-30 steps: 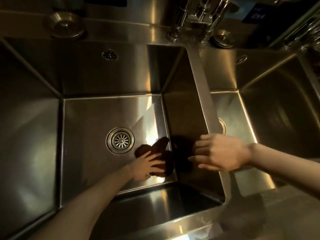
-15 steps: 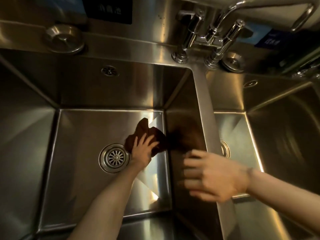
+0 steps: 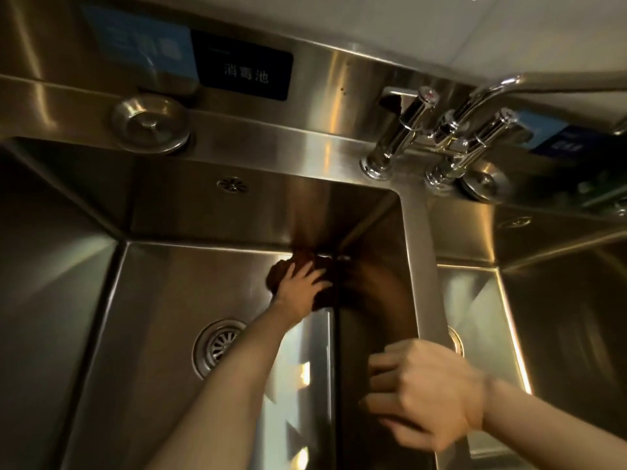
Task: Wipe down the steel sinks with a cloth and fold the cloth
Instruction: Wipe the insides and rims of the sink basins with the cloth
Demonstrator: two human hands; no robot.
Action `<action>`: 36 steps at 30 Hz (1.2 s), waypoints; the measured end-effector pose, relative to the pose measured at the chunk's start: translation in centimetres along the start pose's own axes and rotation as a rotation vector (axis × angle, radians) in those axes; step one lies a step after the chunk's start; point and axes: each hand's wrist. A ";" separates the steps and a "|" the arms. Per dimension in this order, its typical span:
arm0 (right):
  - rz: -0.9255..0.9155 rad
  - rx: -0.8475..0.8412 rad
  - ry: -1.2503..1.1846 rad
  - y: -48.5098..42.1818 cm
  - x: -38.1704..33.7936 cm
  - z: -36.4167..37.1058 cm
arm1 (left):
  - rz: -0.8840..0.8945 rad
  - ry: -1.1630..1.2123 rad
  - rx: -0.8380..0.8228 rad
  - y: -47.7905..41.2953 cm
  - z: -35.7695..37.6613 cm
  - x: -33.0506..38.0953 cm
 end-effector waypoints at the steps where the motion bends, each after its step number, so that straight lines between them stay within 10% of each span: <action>1: 0.006 0.004 0.006 0.0 0.2 0.0 | 0.003 -0.023 0.018 -1.3 -0.4 -0.3; 11: 0.032 -0.044 0.039 0.0 -0.1 -0.3 | -0.586 0.222 0.188 10.0 0.7 -10.8; 23: 0.003 -0.021 0.013 0.0 0.2 -0.2 | 0.291 0.035 -0.216 12.1 3.1 1.9; 32: 0.054 -0.185 0.116 -0.7 -0.7 -1.7 | 0.367 -0.153 -0.193 18.3 -5.4 2.3; 36: 0.492 -0.340 -0.038 -4.0 -2.3 0.4 | 0.364 -0.224 -0.113 23.6 -13.4 -2.1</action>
Point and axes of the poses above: each hand's wrist, its own y-axis away from the middle knuckle, its own z-axis out of the palm, x = y × z, and after that the axes turned 5 degrees about x, right-handed
